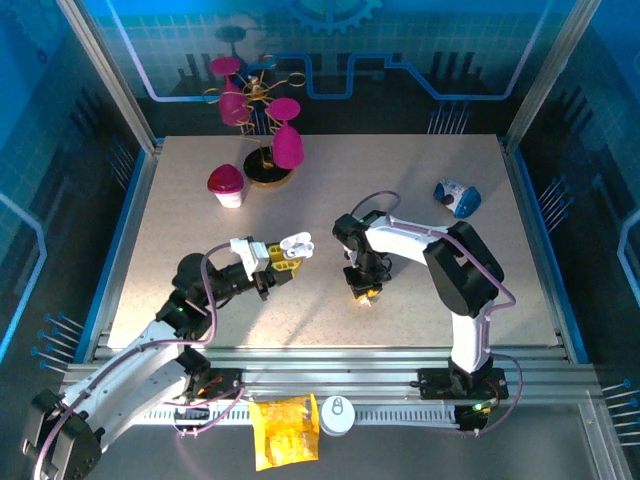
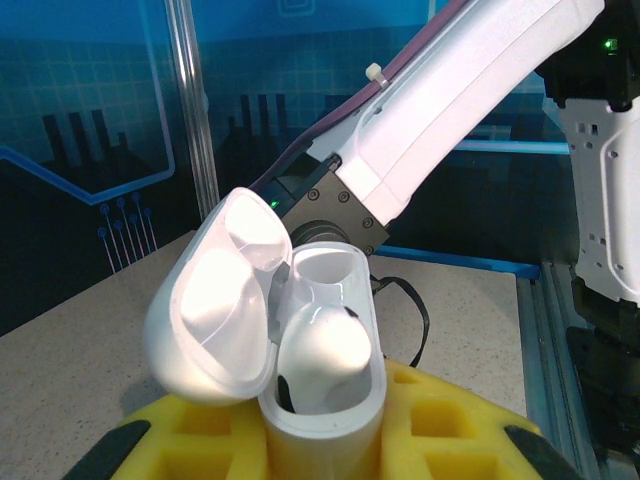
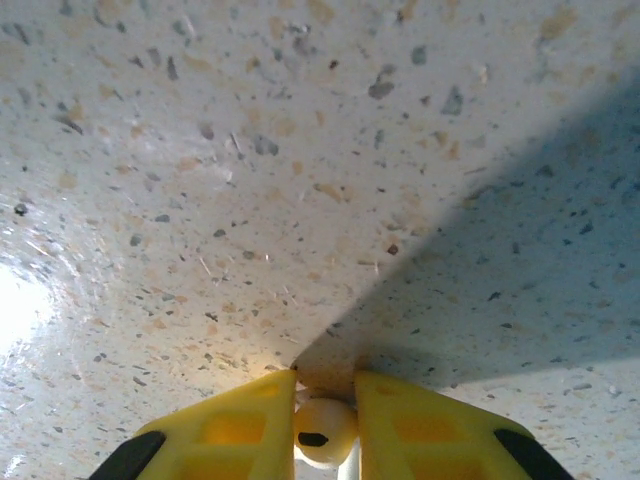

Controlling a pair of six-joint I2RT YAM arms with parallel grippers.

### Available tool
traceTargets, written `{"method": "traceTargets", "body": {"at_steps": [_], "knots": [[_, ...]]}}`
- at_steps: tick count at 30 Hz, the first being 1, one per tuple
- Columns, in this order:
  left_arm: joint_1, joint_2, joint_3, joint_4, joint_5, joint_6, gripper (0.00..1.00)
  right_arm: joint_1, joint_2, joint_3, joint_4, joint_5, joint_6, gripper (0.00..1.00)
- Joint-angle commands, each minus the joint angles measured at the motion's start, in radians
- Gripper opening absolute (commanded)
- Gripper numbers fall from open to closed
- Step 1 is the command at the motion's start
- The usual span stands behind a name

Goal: Insert wireless bluetooth earbuds into charging case

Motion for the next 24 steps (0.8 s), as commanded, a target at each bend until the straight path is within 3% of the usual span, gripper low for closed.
{"method": "traceTargets", "body": {"at_steps": [1, 9, 24], "knots": [[-0.007, -0.001, 0.000, 0.024, 0.017, 0.013, 0.16, -0.007, -0.021, -0.041, 0.008, 0.011, 0.023, 0.18], [-0.008, 0.016, 0.002, 0.045, 0.017, 0.007, 0.16, -0.026, -0.162, -0.080, 0.070, 0.041, 0.051, 0.18], [-0.008, 0.085, -0.019, 0.109, -0.031, -0.006, 0.16, -0.028, -0.489, -0.218, 0.361, 0.101, 0.023, 0.20]]}}
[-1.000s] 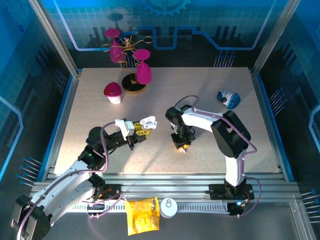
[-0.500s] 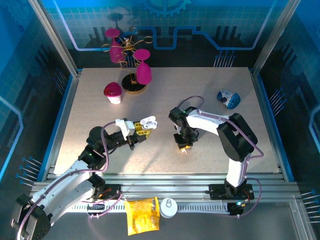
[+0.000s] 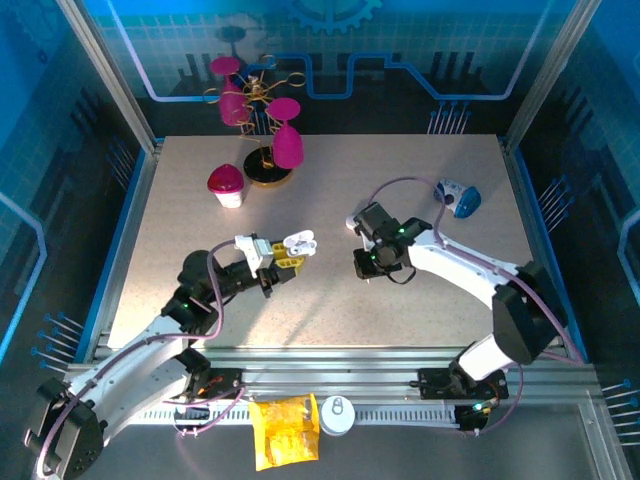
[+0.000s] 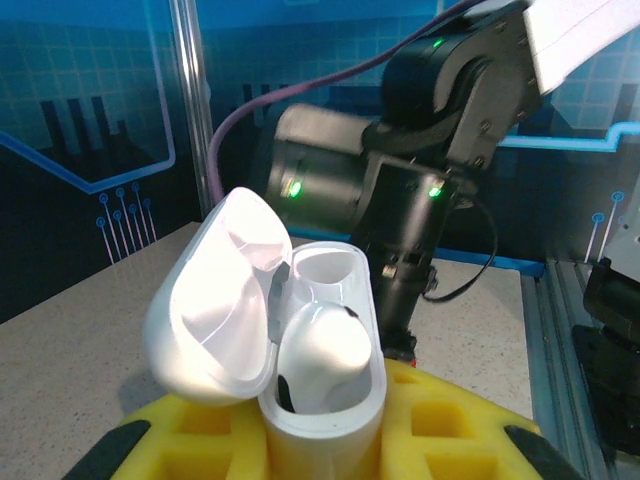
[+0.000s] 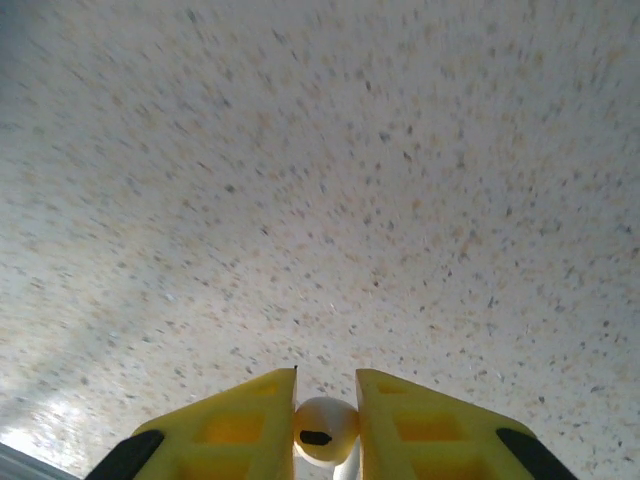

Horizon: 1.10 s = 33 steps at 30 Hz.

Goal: Insert wireless bluetooth earbuds into charging case

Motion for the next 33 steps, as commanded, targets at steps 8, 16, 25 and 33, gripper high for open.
{"method": "traceTargets", "body": {"at_steps": [8, 16, 25, 33], "knots": [[-0.008, 0.155, -0.032, 0.171, -0.088, -0.048, 0.16, -0.009, -0.214, -0.068, 0.197, 0.047, -0.028, 0.20], [-0.009, 0.300, -0.024, 0.249, -0.121, -0.088, 0.15, -0.008, -0.324, -0.087, 0.308, 0.021, -0.031, 0.20], [-0.012, 0.356, 0.012, 0.258, -0.129, -0.117, 0.15, 0.022, -0.312, -0.022, 0.379, -0.024, -0.033, 0.20], [-0.015, 0.380, 0.020, 0.255, -0.136, -0.115, 0.15, 0.081, -0.239, 0.054, 0.429, -0.048, -0.039, 0.20]]}}
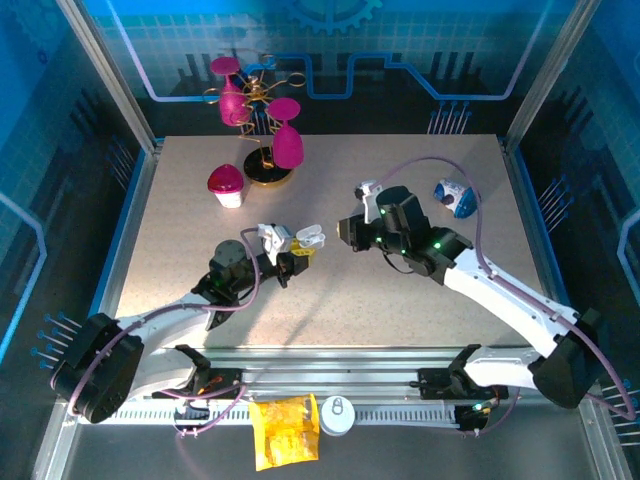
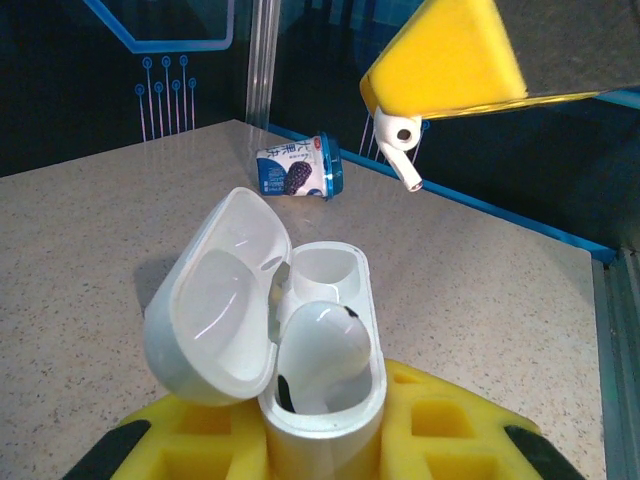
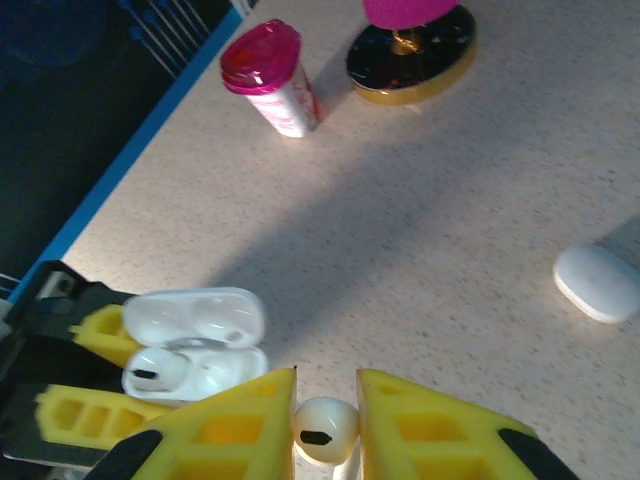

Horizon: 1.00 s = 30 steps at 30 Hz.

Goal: Insert wireless bluetooth earbuds into charging case

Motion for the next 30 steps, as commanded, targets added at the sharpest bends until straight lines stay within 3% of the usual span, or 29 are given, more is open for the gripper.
{"method": "traceTargets", "body": {"at_steps": [1, 13, 30], "knots": [[-0.010, 0.008, 0.030, 0.042, -0.012, -0.008, 0.15, 0.031, 0.028, 0.051, 0.054, -0.022, -0.014, 0.20], [-0.010, -0.010, 0.032, 0.037, -0.014, -0.025, 0.15, 0.077, 0.130, 0.123, 0.081, -0.051, -0.028, 0.20], [-0.011, -0.066, 0.035, 0.003, -0.035, -0.056, 0.16, 0.080, 0.148, 0.081, 0.085, -0.036, -0.034, 0.20]]}}
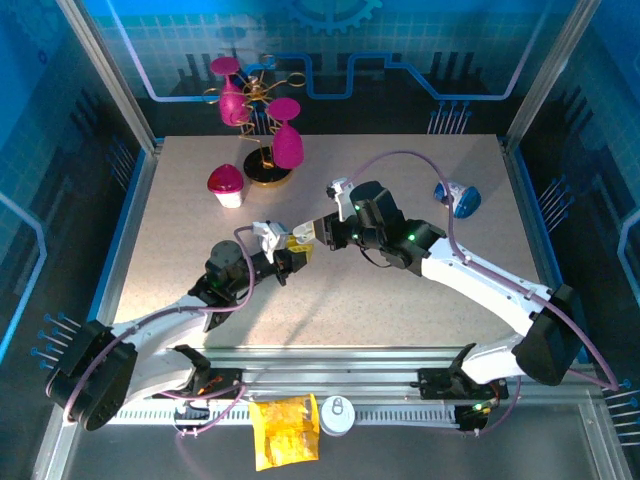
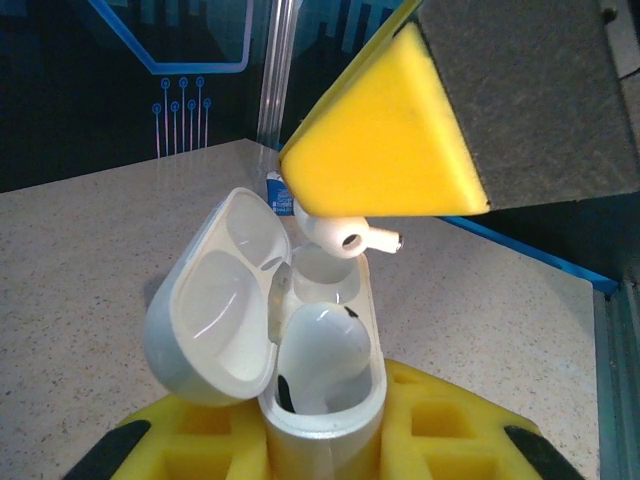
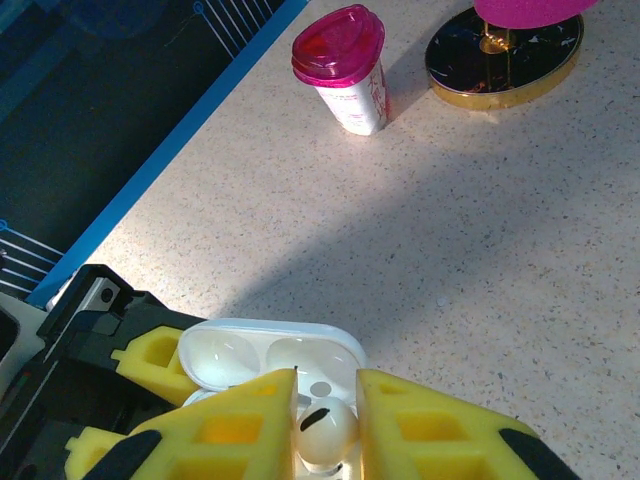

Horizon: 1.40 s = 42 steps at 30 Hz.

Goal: Insert wireless bluetooth earbuds into charging case

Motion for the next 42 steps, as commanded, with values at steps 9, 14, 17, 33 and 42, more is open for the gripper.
{"method": "traceTargets", "body": {"at_steps": [9, 14, 17, 33, 42], "knots": [[-0.010, -0.003, 0.027, 0.012, -0.019, -0.007, 0.16, 0.009, -0.010, 0.002, 0.030, -0.003, -0.005, 0.20], [-0.009, 0.009, 0.032, 0.023, -0.015, -0.016, 0.16, 0.008, 0.000, 0.002, 0.043, -0.021, 0.001, 0.20], [-0.009, 0.011, 0.034, 0.025, -0.013, -0.022, 0.16, 0.008, 0.009, 0.006, 0.046, -0.029, 0.005, 0.20], [-0.010, 0.034, 0.023, 0.053, -0.013, -0.008, 0.16, 0.004, -0.034, 0.030, -0.010, -0.017, -0.021, 0.29], [-0.010, 0.040, 0.020, 0.068, -0.005, -0.010, 0.16, -0.015, -0.080, 0.004, -0.037, 0.031, -0.004, 0.56]]}}
